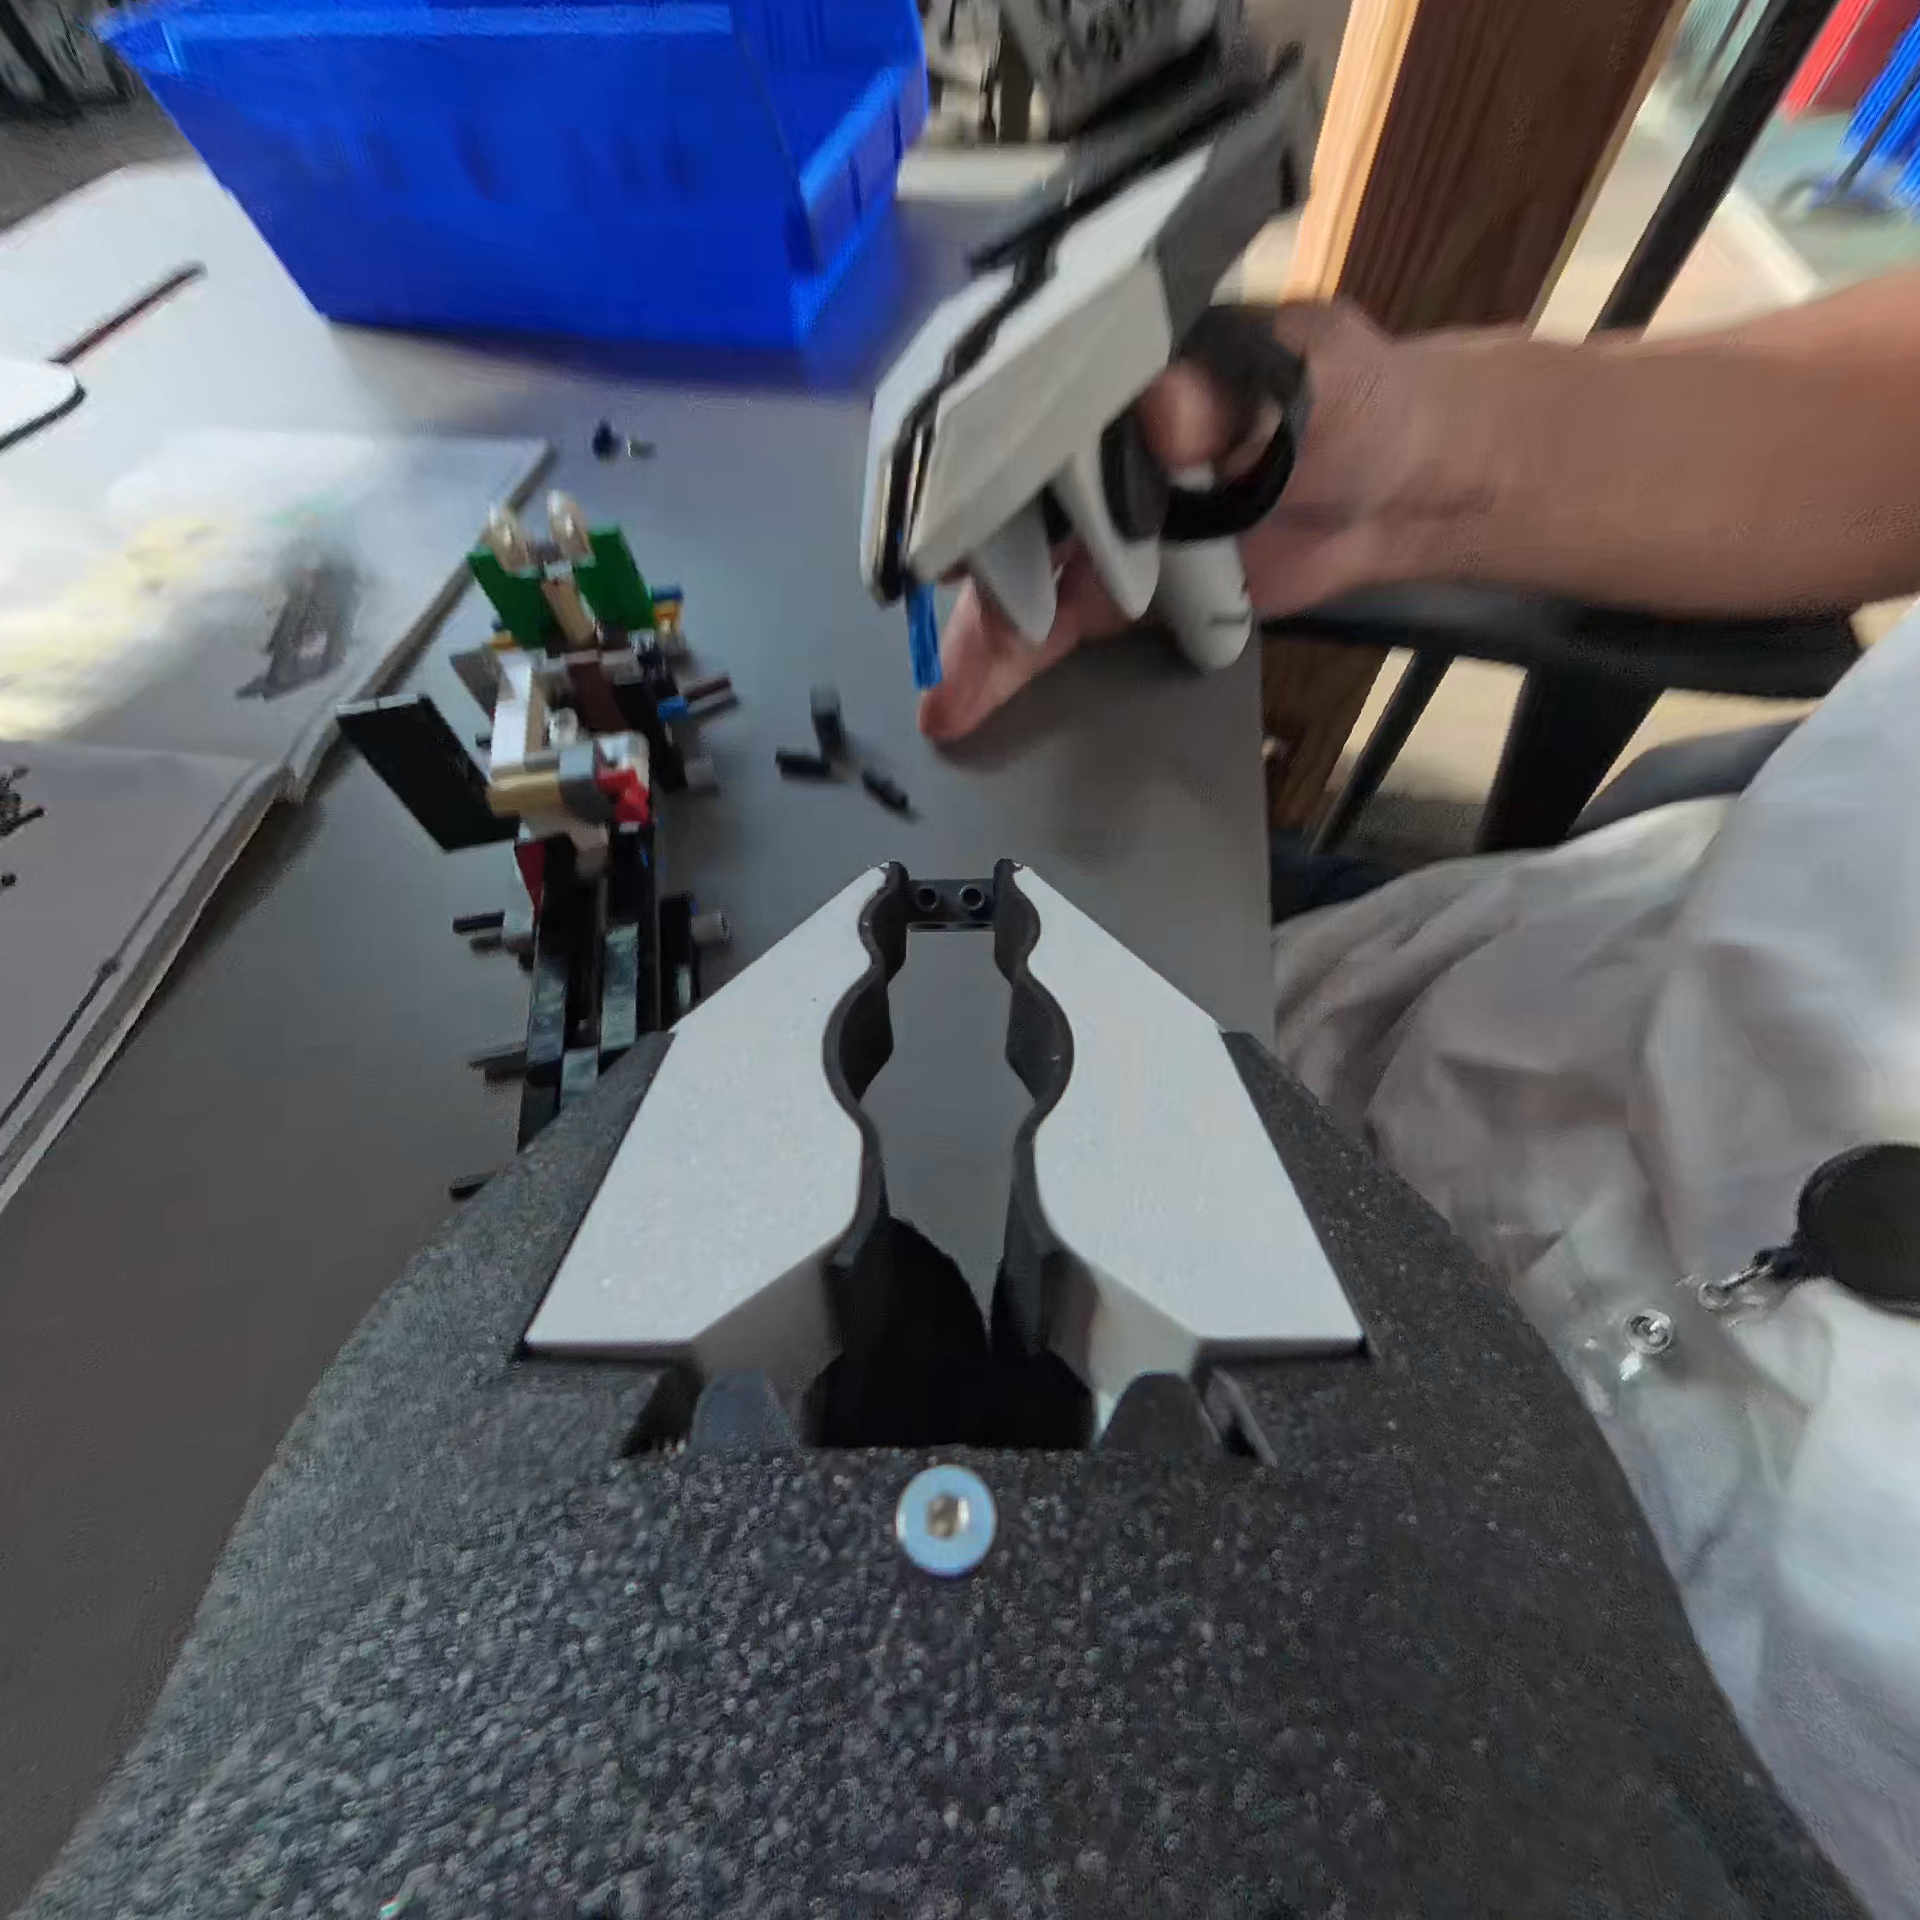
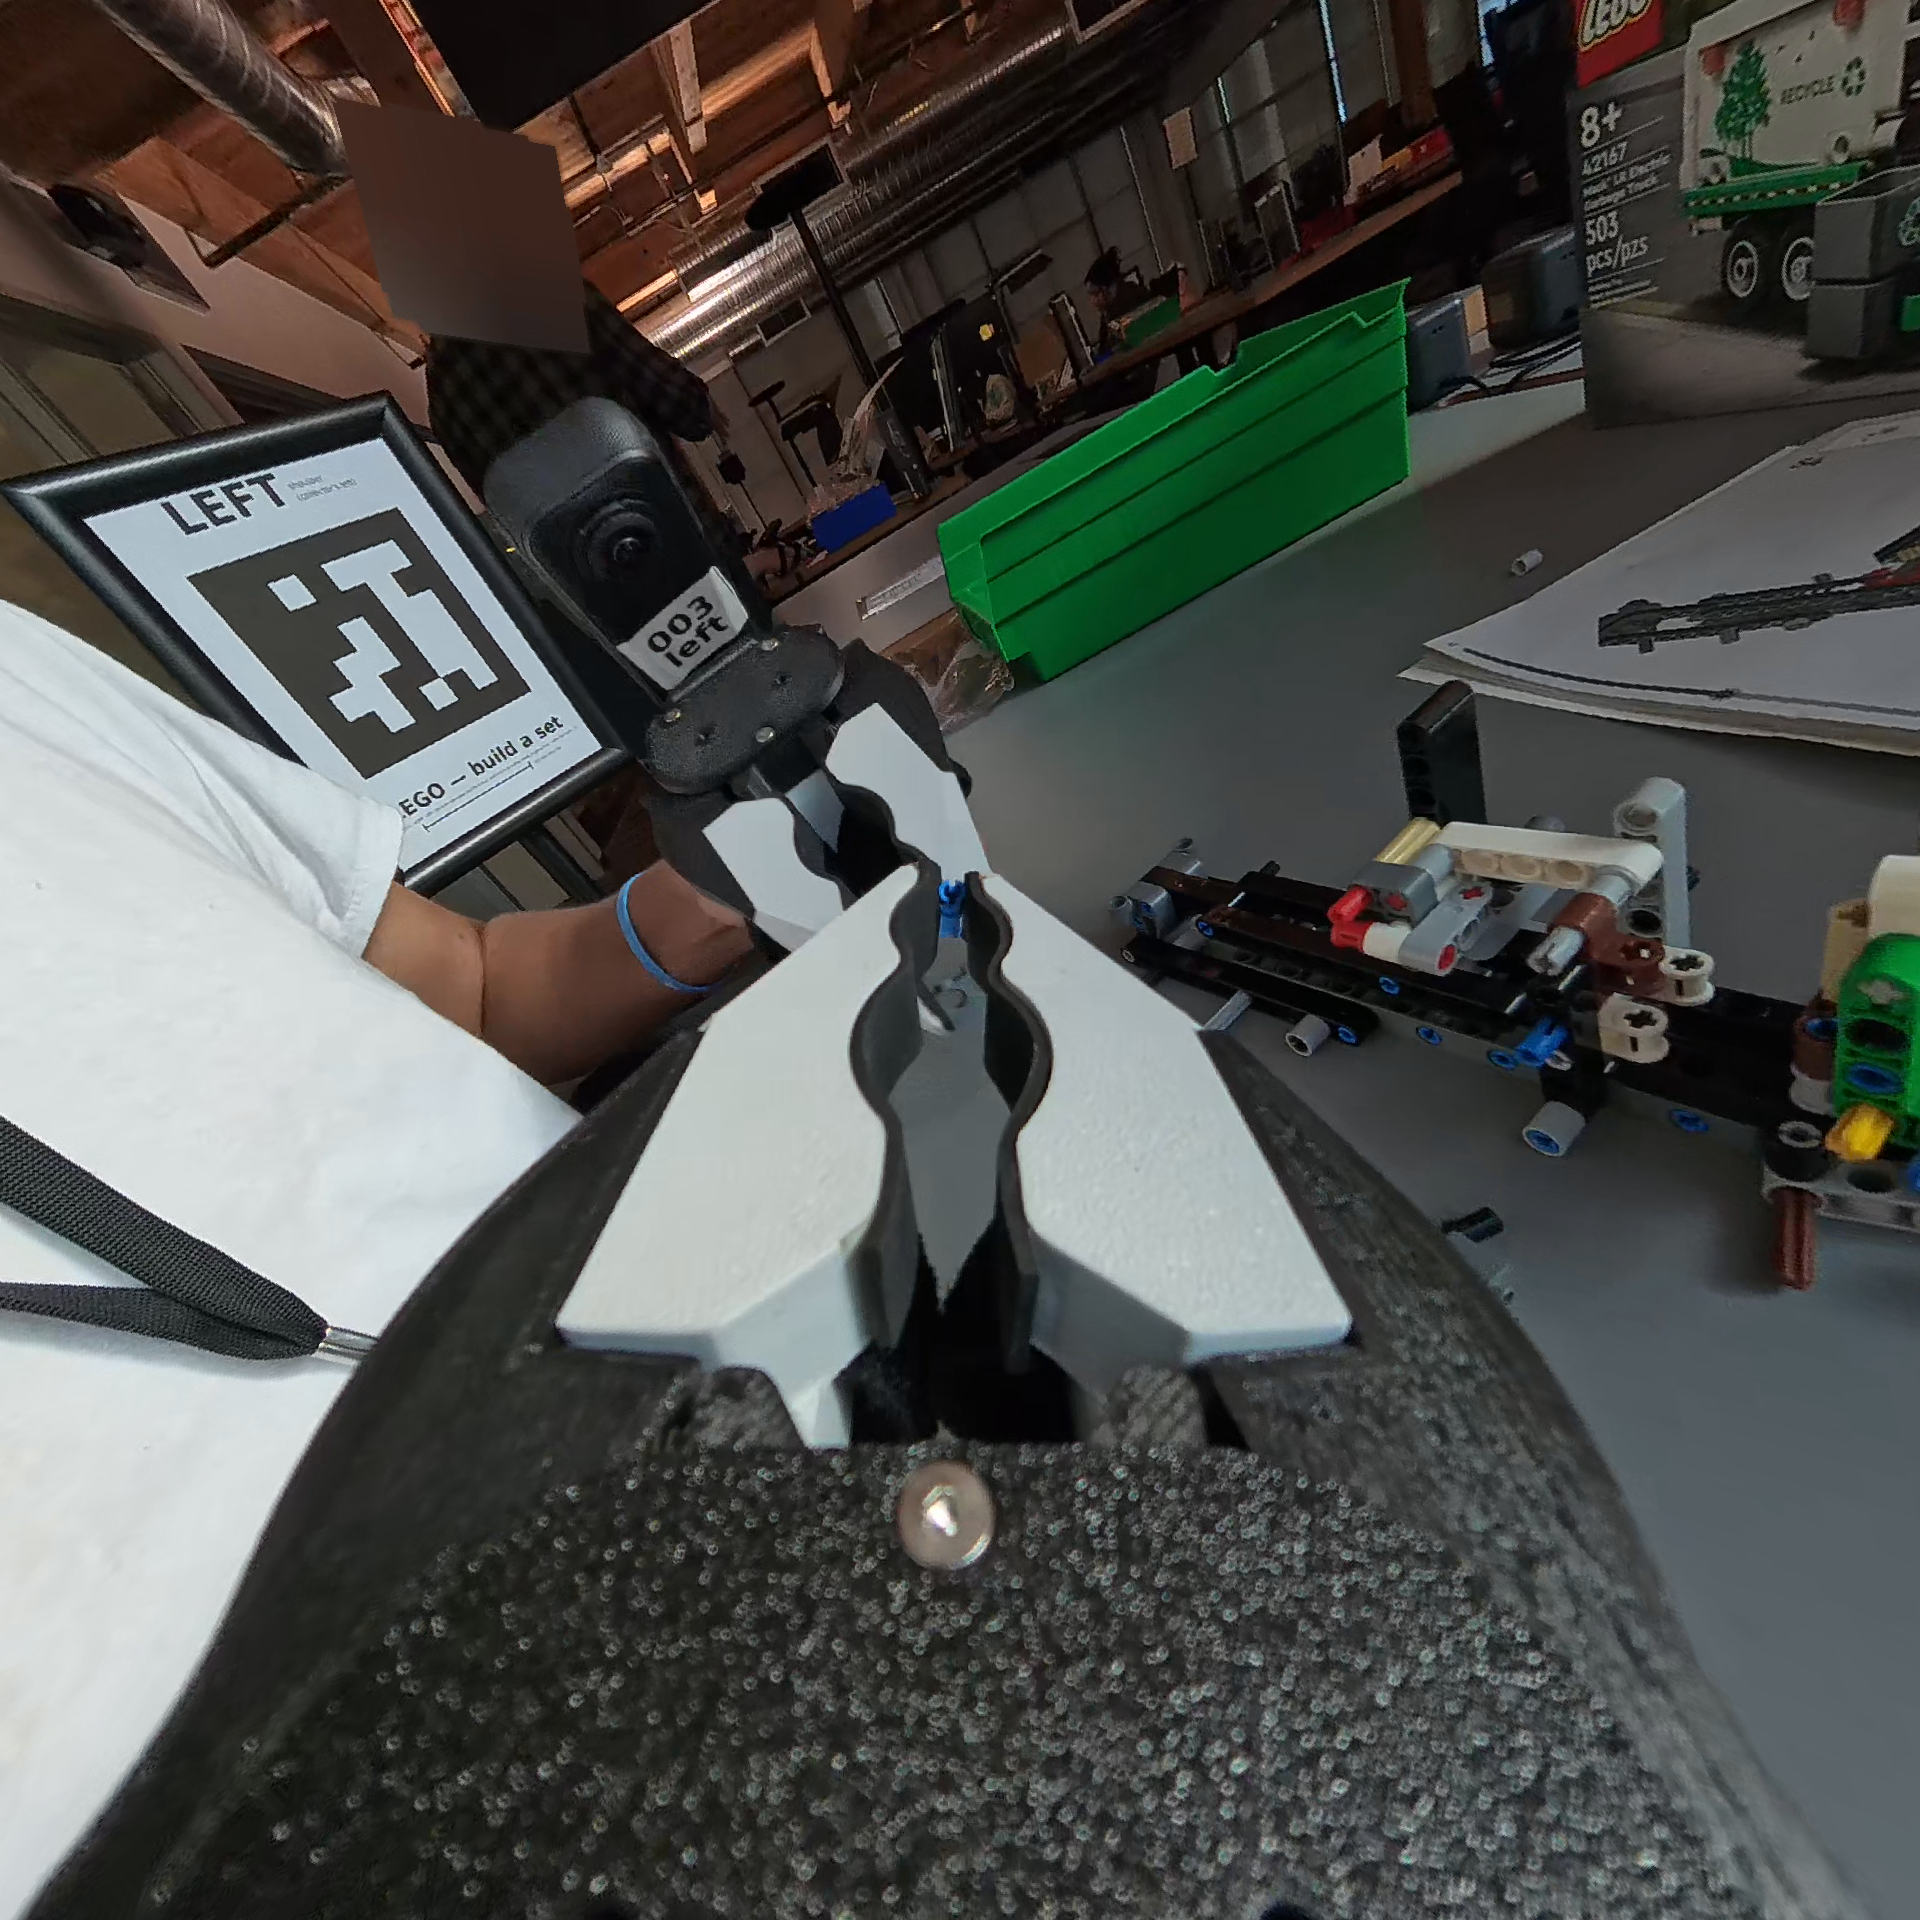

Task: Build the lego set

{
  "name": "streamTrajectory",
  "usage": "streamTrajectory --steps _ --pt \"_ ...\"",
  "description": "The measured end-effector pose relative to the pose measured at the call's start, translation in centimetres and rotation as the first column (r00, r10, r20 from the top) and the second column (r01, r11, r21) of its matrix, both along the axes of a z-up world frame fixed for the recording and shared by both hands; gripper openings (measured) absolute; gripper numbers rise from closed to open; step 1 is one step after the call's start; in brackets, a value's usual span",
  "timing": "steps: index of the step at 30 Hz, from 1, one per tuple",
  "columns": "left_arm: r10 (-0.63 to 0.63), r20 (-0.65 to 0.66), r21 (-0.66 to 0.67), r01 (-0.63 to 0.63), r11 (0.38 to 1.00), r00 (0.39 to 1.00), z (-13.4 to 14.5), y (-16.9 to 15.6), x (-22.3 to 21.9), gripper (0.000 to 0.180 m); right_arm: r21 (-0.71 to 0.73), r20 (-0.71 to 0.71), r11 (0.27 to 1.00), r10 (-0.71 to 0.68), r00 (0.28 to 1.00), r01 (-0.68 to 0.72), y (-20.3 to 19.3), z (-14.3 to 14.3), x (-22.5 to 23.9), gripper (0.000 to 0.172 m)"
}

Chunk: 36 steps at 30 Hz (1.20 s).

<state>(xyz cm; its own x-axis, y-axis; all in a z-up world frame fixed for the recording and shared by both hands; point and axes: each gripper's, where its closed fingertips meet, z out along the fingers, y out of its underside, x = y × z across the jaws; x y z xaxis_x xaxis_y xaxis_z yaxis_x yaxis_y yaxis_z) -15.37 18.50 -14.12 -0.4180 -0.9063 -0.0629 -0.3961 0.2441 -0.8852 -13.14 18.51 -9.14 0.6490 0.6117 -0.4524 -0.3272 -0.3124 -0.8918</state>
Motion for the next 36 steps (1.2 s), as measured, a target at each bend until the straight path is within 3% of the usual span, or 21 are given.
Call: streamTrajectory --steps 3,7,18,28,36 --pt "-0.017 0.282 -0.225 0.083 0.971 0.959 5.1 -0.9 0.3 0.014 0.040 0.000 0.999 0.031 1.000 -0.031 -0.2 0.6 -0.8 0.003" --pt "-0.030 0.335 -0.283 0.131 0.950 0.942 6.0 -0.7 0.3 0.014 0.138 -0.021 0.989 0.052 0.998 -0.049 -0.6 2.0 -1.2 0.003" --pt "-0.042 0.324 -0.268 0.134 0.954 0.945 5.6 -1.1 0.7 0.013 0.132 -0.018 0.987 0.098 0.995 -0.095 -0.5 1.9 -1.6 0.002" --pt "-0.072 0.255 -0.456 0.185 0.870 0.964 5.8 -1.3 0.7 0.013 0.162 0.044 0.981 0.104 0.994 -0.110 -0.5 1.8 -1.5 0.002" --pt "-0.117 0.216 -0.519 0.216 0.827 0.969 5.6 -1.3 0.7 0.013 0.159 0.056 0.981 0.101 0.993 -0.109 -0.5 1.7 -1.6 0.002"
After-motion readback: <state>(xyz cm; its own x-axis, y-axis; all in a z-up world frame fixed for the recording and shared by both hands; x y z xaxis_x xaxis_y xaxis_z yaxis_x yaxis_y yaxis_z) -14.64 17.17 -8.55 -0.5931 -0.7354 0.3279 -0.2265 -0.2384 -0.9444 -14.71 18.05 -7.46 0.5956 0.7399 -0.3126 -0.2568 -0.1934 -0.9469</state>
